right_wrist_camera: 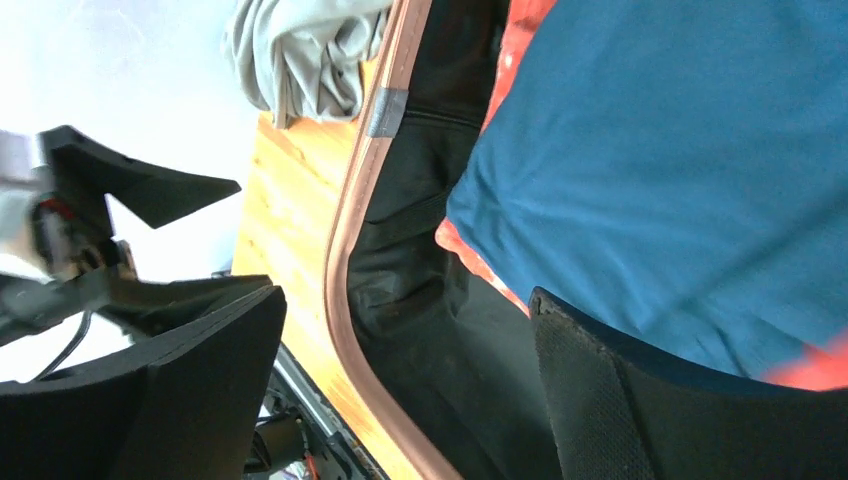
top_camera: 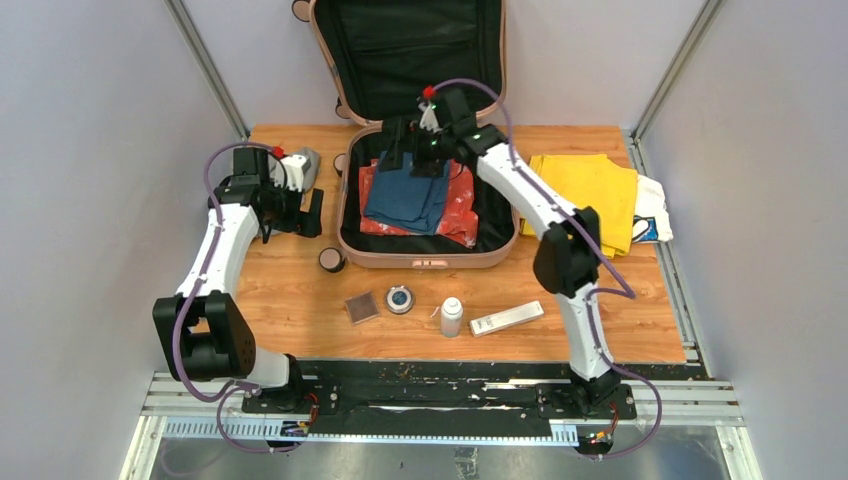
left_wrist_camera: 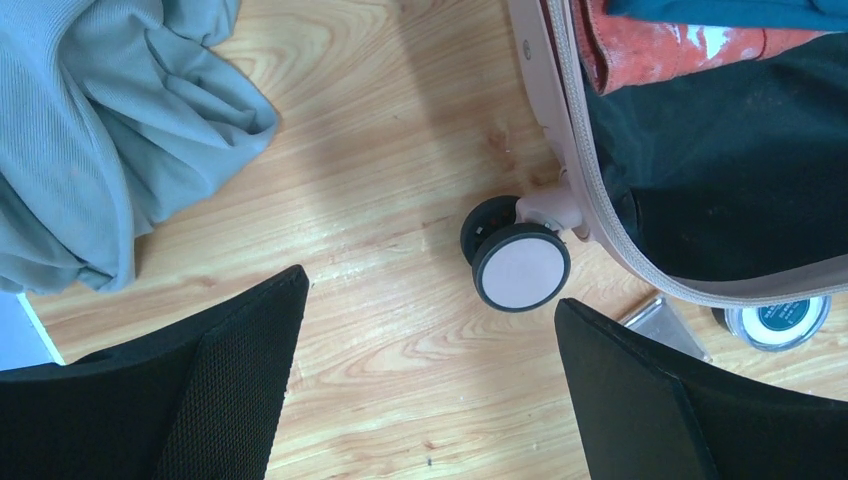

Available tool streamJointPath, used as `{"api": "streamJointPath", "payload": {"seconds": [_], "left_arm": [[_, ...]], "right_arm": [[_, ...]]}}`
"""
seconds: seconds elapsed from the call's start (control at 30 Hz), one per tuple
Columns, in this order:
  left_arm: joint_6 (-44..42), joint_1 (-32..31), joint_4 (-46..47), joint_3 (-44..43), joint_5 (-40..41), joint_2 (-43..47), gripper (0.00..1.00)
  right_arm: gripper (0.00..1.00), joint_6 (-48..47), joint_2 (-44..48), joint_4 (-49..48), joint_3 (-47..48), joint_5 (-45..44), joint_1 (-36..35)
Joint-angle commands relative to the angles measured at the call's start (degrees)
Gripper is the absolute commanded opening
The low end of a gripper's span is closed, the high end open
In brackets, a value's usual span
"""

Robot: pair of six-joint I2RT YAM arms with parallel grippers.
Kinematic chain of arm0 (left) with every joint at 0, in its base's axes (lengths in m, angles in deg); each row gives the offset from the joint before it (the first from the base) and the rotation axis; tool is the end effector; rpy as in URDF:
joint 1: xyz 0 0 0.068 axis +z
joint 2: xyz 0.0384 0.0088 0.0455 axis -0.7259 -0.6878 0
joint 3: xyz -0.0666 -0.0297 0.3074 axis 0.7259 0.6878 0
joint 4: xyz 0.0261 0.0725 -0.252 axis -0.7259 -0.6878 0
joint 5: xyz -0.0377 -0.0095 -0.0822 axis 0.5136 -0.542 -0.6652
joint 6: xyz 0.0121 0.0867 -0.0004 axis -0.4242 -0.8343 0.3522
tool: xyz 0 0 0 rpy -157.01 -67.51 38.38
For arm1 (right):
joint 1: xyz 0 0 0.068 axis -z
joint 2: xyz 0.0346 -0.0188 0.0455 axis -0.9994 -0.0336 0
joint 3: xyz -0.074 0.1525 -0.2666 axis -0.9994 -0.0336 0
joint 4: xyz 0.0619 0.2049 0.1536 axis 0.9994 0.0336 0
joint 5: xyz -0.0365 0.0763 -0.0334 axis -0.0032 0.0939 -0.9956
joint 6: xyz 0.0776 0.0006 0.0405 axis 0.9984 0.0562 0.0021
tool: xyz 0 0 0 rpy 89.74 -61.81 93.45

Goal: Pack the luggage
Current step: Place the clothes in the luggage.

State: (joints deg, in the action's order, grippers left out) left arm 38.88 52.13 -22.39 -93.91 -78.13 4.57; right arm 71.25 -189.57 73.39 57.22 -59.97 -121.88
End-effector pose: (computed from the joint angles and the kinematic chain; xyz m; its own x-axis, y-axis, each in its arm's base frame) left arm 0.3102 0.0085 0.2983 -0.7767 0.1739 -0.6054 0.2746 0.9585 -0.0771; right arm 0.4685 0.3585 0.3235 -0.8471 0.0777 -0.5256 -0.3942 0.5713 0.7198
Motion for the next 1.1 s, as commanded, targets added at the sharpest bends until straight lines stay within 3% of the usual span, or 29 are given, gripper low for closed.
{"api": "streamJointPath", "payload": {"seconds": [0.0, 0.17, 0.4, 0.63, 0.87, 1.07], "left_arm": [[-2.2, 0.4, -2.6, -2.0, -0.7, 1.7, 1.0], [-2.8, 1.0, -3.1, -1.8, -1.6, 2.3, 1.0], [-2.3, 1.0, -3.0, -1.7, -2.6, 1.6, 1.0], [-1.6, 1.0, -3.0, -1.5, -3.8, 1.1, 1.0], [-2.2, 1.0, -3.0, -0.8, -4.0, 2.3, 1.0], [-2.2, 1.0, -3.0, -1.3, -4.6, 1.2, 1.0]], "right_arm": [[0.99, -8.8, 11.5, 11.2, -2.8, -11.3, 3.0], [1.0, -12.7, 23.0, 16.6, -13.4, -26.3, 7.7], [1.0, -11.2, 36.1, 14.5, -31.7, -30.9, 23.6], [1.0, -11.3, 33.0, 15.9, -33.4, -39.2, 29.4], [1.0, -6.5, 33.0, 13.0, -40.6, -27.2, 45.5], [1.0, -4.5, 30.7, 11.2, -45.2, -22.1, 54.4]]}}
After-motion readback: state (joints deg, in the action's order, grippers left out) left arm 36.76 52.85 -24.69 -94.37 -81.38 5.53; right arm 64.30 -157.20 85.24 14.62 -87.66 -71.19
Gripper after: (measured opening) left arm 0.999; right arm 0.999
